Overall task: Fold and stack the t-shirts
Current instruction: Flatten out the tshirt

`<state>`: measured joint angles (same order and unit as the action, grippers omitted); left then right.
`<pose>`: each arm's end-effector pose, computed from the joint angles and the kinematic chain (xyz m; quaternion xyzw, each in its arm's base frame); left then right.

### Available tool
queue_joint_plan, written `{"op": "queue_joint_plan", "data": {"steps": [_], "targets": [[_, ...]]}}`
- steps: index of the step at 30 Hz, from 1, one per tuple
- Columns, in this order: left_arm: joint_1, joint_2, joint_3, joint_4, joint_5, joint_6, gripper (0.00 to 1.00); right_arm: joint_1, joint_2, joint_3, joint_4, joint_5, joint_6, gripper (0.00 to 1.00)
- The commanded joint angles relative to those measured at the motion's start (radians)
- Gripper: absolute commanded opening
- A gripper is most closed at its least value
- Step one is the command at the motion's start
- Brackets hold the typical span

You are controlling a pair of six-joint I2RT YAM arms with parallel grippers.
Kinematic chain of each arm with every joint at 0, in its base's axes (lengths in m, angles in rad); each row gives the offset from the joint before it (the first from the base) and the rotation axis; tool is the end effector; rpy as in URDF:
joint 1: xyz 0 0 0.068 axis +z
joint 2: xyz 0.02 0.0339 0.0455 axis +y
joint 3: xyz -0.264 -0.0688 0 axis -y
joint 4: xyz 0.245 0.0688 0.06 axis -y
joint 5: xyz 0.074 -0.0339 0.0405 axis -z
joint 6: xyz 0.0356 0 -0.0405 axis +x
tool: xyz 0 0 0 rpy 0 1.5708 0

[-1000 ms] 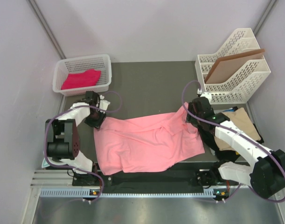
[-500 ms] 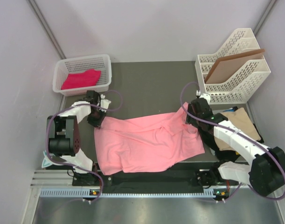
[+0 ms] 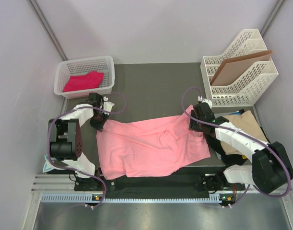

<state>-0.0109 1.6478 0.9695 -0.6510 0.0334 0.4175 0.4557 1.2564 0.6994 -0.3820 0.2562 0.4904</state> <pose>0.2949 -0.0044 0.1633 0.2130 0.9695 0.0081 0.1213 0.2214 0.0984 0.1985 0.0560 0.9419 0.0323 0.3296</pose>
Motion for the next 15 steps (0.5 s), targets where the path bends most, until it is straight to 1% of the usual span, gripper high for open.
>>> {"op": "queue_joint_plan", "data": {"steps": [1, 4, 8, 15], "targets": [[0.005, -0.008, 0.003, 0.040, 0.011, 0.003, 0.01, 0.005, -0.002, 0.038, 0.054, -0.037, -0.003, 0.50], [0.005, -0.008, 0.003, 0.039, 0.013, 0.001, 0.00, 0.020, 0.027, 0.051, 0.077, -0.075, -0.019, 0.53], [0.003, -0.008, 0.005, 0.037, 0.016, 0.000, 0.00, 0.061, 0.087, 0.075, 0.100, -0.081, -0.053, 0.62], [0.005, -0.008, -0.002, 0.039, 0.019, 0.001, 0.00, 0.092, 0.175, 0.110, 0.107, -0.020, -0.091, 0.63]]}}
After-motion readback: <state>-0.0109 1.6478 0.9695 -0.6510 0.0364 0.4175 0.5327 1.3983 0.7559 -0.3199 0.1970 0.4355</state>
